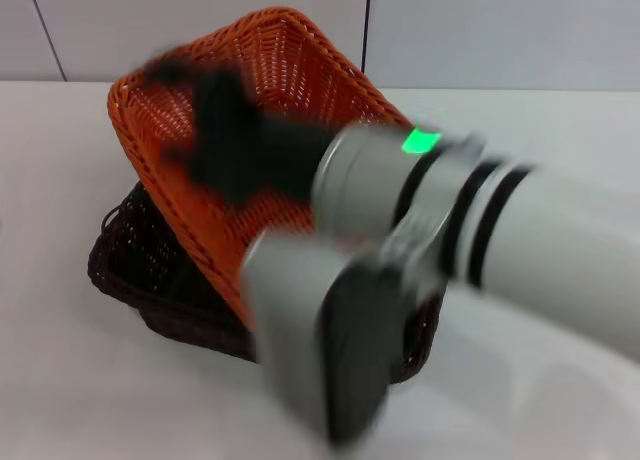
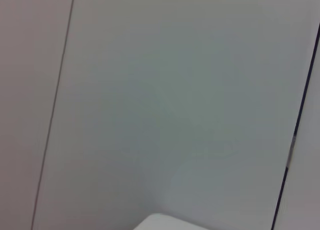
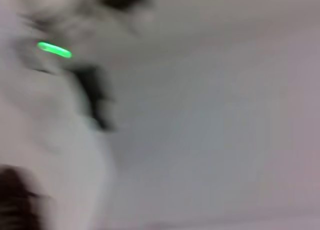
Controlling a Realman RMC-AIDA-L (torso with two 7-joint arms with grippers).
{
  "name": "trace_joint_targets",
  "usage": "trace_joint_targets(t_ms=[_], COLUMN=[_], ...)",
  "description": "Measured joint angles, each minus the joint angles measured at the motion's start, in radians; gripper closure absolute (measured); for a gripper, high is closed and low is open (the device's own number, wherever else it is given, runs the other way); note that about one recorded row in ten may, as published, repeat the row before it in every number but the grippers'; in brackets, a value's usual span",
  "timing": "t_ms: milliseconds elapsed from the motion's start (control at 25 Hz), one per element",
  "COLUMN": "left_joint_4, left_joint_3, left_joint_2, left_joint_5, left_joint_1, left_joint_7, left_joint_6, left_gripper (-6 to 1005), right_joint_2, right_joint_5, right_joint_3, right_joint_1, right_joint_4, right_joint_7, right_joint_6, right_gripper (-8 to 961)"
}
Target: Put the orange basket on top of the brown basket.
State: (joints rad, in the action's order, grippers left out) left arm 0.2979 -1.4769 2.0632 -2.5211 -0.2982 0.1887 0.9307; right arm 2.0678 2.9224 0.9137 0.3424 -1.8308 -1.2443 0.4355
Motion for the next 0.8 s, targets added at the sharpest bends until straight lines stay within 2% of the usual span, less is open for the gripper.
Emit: trace_joint_targets(t_ms=[80, 120, 160, 280, 320, 360, 400, 440, 480, 520, 560, 600, 640, 680, 720, 760, 800], left_joint_4=[0.001, 0.001, 0.001, 0.006, 0.006, 0.006, 0.006, 0.003, 0.000, 0.000, 0.000, 0.000, 0.000, 0.000, 0.000, 0.000, -0.001], left_joint_3=[-0.001, -0.001, -0.001, 0.002, 0.002, 0.002, 0.002, 0.000, -0.005, -0.005, -0.005, -0.005, -0.007, -0.009, -0.014, -0.014, -0.020], left_joint_2=[0.000, 0.000, 0.000, 0.000, 0.000, 0.000, 0.000, 0.000, 0.000, 0.000, 0.000, 0.000, -0.002, -0.003, -0.003, -0.003, -0.004], left_joint_5=[0.001, 0.001, 0.001, 0.001, 0.001, 0.001, 0.001, 0.003, 0.007, 0.007, 0.007, 0.007, 0.007, 0.007, 0.007, 0.007, 0.006], left_joint_1=[0.001, 0.001, 0.001, 0.004, 0.004, 0.004, 0.004, 0.005, 0.003, 0.003, 0.003, 0.002, 0.003, 0.003, 0.004, 0.004, 0.004], left_joint_7=[0.002, 0.002, 0.002, 0.004, 0.004, 0.004, 0.004, 0.004, 0.004, 0.004, 0.004, 0.001, -0.004, -0.004, -0.005, -0.005, -0.009], left_joint_6=[0.009, 0.009, 0.009, 0.059, 0.059, 0.059, 0.059, 0.075, 0.104, 0.104, 0.104, 0.116, 0.146, 0.152, 0.160, 0.160, 0.165], left_gripper=[186, 186, 186, 186, 186, 186, 186, 186, 186, 186, 186, 186, 186, 186, 186, 186, 186], right_joint_2=[0.010, 0.013, 0.013, 0.013, 0.012, 0.012, 0.013, 0.013, 0.013, 0.014, 0.014, 0.015, 0.013, 0.013, 0.013, 0.013, 0.013], right_joint_5=[-0.002, -0.006, -0.006, -0.059, -0.136, -0.136, -0.246, -0.246, -0.310, -0.442, -0.442, -0.508, -0.615, -0.615, -0.728, -0.728, -0.777], right_joint_3=[0.061, 0.120, 0.120, 0.200, 0.233, 0.233, 0.238, 0.238, 0.231, 0.195, 0.195, 0.170, 0.127, 0.127, 0.100, 0.100, 0.088], right_joint_1=[-0.052, -0.107, -0.107, -0.204, -0.276, -0.276, -0.341, -0.341, -0.369, -0.407, -0.407, -0.418, -0.428, -0.428, -0.427, -0.427, -0.424], right_joint_4=[0.093, 0.179, 0.179, 0.261, 0.311, 0.311, 0.373, 0.373, 0.420, 0.529, 0.529, 0.582, 0.693, 0.693, 0.823, 0.823, 0.884], right_joint_7=[0.042, 0.142, 0.142, 0.300, 0.371, 0.371, 0.405, 0.405, 0.416, 0.443, 0.443, 0.472, 0.551, 0.551, 0.710, 0.710, 0.798], right_joint_6=[-0.240, -0.493, -0.493, -0.765, -0.936, -0.936, -1.124, -1.124, -1.230, -1.474, -1.474, -1.588, -1.773, -1.773, -1.920, -1.920, -1.974], right_gripper=[311, 311, 311, 311, 311, 311, 311, 311, 311, 311, 311, 311, 311, 311, 311, 311, 311])
